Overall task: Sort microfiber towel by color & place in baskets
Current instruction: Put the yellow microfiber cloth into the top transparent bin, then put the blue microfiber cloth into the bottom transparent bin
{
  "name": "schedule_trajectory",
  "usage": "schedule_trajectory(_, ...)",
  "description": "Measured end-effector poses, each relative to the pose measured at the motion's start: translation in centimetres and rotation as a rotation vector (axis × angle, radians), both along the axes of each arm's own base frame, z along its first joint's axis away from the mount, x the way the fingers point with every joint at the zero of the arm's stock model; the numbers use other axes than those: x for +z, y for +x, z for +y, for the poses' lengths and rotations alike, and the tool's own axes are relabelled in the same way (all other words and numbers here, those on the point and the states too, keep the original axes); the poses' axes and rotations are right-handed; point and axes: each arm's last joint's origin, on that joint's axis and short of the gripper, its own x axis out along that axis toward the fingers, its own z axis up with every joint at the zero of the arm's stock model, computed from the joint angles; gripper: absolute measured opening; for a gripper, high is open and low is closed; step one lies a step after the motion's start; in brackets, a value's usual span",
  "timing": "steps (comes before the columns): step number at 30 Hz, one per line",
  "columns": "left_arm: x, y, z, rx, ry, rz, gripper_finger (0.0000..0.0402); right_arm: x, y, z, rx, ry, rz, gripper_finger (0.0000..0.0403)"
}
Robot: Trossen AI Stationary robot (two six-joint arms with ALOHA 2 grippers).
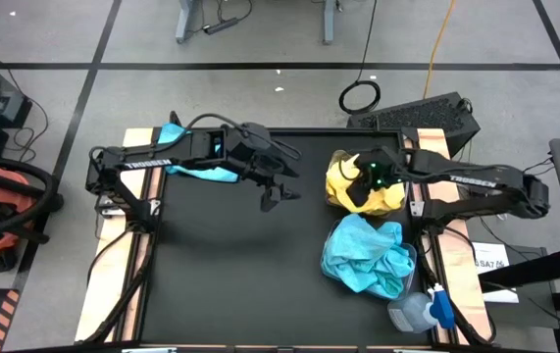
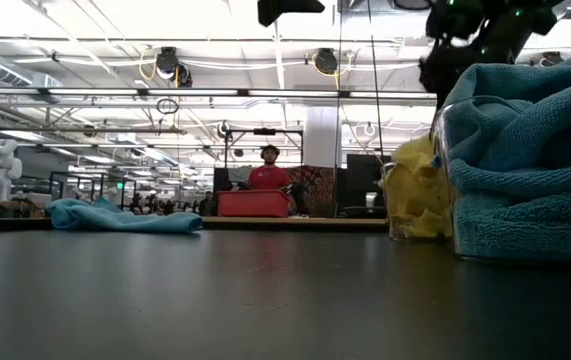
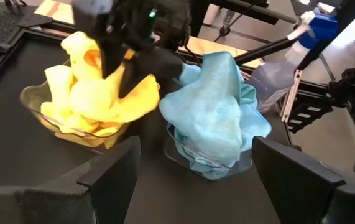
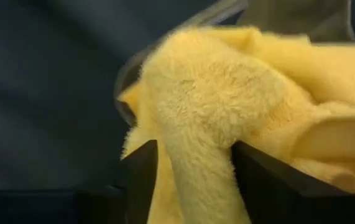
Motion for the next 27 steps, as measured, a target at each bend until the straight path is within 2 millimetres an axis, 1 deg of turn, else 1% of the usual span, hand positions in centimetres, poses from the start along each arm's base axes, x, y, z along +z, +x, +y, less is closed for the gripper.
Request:
schedule_trajectory(4,0.0,0.0,0.4,0.012,0.0,0.0,0.0312,1.7,-0.5,0.3,0.001,-0.007,-0.059,0.0229)
schedule_trajectory(7,0.0,-0.1,0.6,0.018,0.0,0.0,0.0312,2.7,-0.9,0.5,0.008,-0.005,-0.093,0.0243)
schedule_trajectory(14,-0.3,-0.3,1.4,0.03,0.019,0.035,0.0312,4.8,-1.8,1.2,0.026,-0.031,-0.176,0.0251)
schedule_trajectory(21,-1.5,-1.6,3.7,0.171,0.058,0.195,0.0312,7.3,-2.6,1.8,0.046,-0.065,-0.278,0.0251)
schedule_trajectory(27,-2.6,-3.3,5.7,0.283,0.121,0.375,0.0312,9.4,-3.3,2.5,0.086,-0.089,-0.356,0.0251)
